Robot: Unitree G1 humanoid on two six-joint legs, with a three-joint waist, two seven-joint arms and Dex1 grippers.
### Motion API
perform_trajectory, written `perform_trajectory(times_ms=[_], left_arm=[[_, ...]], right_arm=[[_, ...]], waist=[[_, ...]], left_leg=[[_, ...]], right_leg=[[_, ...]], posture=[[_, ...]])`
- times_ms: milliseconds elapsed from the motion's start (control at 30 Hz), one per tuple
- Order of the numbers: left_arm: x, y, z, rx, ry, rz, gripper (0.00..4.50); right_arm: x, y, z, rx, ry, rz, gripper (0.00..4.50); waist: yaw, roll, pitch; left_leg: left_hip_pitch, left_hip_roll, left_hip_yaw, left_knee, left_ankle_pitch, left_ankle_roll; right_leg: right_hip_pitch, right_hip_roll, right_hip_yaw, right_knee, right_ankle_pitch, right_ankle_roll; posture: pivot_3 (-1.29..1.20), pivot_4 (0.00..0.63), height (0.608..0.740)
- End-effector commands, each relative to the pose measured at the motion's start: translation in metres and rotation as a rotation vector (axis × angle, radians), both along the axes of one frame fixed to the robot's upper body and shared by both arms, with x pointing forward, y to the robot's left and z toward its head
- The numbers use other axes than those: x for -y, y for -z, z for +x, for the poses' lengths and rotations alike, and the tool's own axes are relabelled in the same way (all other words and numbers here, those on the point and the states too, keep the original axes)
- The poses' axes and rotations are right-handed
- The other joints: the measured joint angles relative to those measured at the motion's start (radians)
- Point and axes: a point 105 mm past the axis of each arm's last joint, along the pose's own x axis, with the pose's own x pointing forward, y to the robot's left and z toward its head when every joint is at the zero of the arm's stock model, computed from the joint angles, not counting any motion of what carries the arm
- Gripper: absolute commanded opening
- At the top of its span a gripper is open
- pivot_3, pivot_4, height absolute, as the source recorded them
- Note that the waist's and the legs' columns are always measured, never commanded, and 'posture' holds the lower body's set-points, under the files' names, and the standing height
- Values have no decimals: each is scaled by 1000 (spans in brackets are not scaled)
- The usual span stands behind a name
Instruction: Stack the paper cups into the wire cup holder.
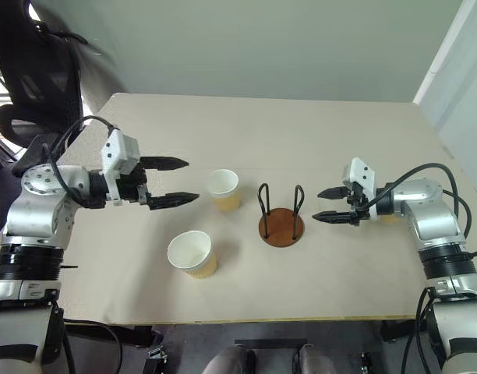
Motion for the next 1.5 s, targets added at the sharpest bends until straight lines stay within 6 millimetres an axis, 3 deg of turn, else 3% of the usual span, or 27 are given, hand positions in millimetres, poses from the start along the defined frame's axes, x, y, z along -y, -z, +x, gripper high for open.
perform_trajectory(times_ms=[33,467,833,1500], left_arm=[[3,-11,0,63,37,69,4500],[-2,-4,5,47,74,152,4500],[1,-13,17,152,89,226,4500],[3,-16,18,233,190,467,4500]], right_arm=[[-3,-25,-1,78,-19,36,3032],[-4,-39,-7,90,-46,53,3032],[-7,-42,-9,93,-52,57,3032],[-6,-44,-15,76,-91,26,3032]], waist=[[0,0,0],[-1,0,0],[0,0,0],[-1,0,0]], left_leg=[[0,0,0,0,0,0],[-1,0,0,0,0,1],[-1,0,0,0,-1,5],[-3,0,0,0,-2,7]], right_leg=[[0,0,0,0,0,0],[-1,0,0,0,0,0],[-1,0,0,0,0,0],[-2,0,0,-1,0,0]], posture=[[0,150,740],[0,150,740],[0,150,740],[0,150,740]])
